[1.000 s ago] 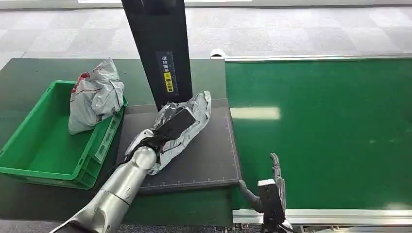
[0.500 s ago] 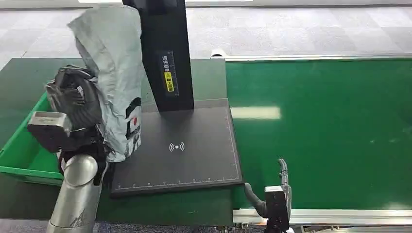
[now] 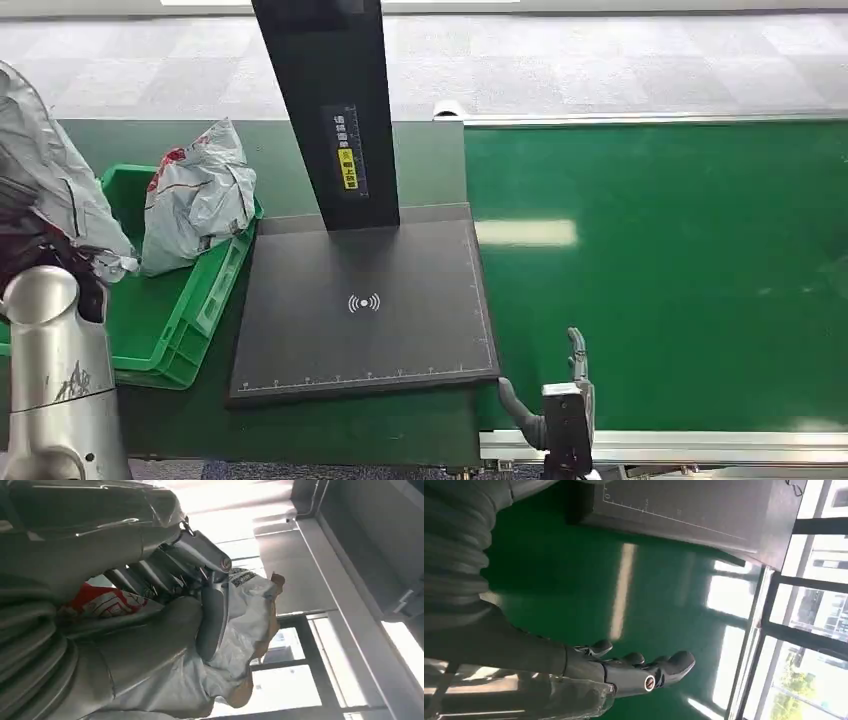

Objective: Moved the parcel from conveyor to table for the left to box.

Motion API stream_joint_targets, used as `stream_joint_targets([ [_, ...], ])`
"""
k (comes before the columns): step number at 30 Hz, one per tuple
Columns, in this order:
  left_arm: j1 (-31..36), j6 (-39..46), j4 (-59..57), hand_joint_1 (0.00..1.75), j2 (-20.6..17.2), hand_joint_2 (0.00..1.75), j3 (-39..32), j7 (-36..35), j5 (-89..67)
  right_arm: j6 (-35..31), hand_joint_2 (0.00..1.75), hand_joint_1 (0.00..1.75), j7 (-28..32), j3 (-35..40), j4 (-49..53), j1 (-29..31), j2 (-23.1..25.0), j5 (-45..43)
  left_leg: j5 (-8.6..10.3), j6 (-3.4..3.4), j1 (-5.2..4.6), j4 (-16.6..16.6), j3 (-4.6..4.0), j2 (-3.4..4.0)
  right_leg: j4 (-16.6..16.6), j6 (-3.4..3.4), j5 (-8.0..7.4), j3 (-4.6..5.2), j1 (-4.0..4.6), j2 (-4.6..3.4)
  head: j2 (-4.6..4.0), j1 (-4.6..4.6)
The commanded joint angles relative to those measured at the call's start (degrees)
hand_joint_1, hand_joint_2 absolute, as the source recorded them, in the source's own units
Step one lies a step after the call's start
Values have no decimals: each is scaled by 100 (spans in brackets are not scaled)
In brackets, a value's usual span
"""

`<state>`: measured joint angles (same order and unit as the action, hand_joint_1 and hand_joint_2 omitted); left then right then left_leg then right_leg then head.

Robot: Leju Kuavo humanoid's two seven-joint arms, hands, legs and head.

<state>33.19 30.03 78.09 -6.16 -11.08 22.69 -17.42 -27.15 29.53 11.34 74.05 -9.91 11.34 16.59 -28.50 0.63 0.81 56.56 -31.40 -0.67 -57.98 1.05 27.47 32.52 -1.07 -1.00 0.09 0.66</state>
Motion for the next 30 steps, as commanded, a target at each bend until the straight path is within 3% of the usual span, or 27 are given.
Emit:
stream_joint_targets([
  [1,1234,41,-2449,175,-498,175,-208,-469,-468,-7,175,0,-105,60,-194,111,-87,-85,5,-5,5,-2,-2,-3,7,-8,-4,-5,8,18,0,0],
  [4,1913,174,-3924,175,-716,175,-79,-504,-939,56,175,0,-155,-2,-182,113,-62,-67,12,0,5,1,-8,-18,0,-12,-4,0,8,31,0,-2],
  [6,2033,108,-4320,175,-705,175,-56,-499,-1011,78,175,0,-160,-19,-181,103,-58,-58,15,2,5,-3,-5,-21,1,-13,-7,-2,8,32,0,2],
  [10,1985,-1322,-4632,175,-409,175,-313,-441,-178,220,175,0,-102,-106,-273,134,-53,-168,13,-1,4,-11,7,-7,14,-15,-13,-9,7,19,0,0],
  [11,1917,-1453,-4656,117,-380,175,-178,-500,-201,275,175,0,-77,-117,-320,166,-61,-186,11,1,2,-8,10,-9,10,-12,-8,-11,5,18,0,2],
  [12,1882,-1470,-4701,2,-369,175,-53,-621,-250,292,175,0,-67,-133,-373,201,-56,-188,9,1,1,-6,8,-11,6,-10,-6,-10,3,17,0,-2],
  [15,1804,-1050,-4759,0,-399,175,65,-763,-301,334,175,0,-43,-114,-430,232,-41,-174,11,-2,5,-7,5,-12,14,-12,-9,-13,8,25,0,0],
  [20,1809,-1074,-4820,0,-423,175,-19,-823,-85,300,175,0,-35,-69,-465,225,-64,-153,9,3,5,-5,-2,-1,7,-15,-8,1,8,12,0,-2],
  [21,1782,-984,-4789,0,-410,0,-22,-821,-53,291,175,0,-29,-28,-481,228,-89,-149,11,3,7,-8,-1,-5,11,-18,-9,-3,11,18,0,2],
  [28,1017,-802,-3324,0,-446,0,-452,-113,1362,130,175,0,-25,326,-713,358,-230,-285,6,2,4,-7,-4,16,8,-12,-12,8,6,-8,0,0],
  [30,478,57,-2194,0,-436,0,-315,837,1437,109,175,0,-15,413,-801,417,-229,-344,3,2,4,-6,-5,26,5,-12,-12,10,6,-19,0,0],
])
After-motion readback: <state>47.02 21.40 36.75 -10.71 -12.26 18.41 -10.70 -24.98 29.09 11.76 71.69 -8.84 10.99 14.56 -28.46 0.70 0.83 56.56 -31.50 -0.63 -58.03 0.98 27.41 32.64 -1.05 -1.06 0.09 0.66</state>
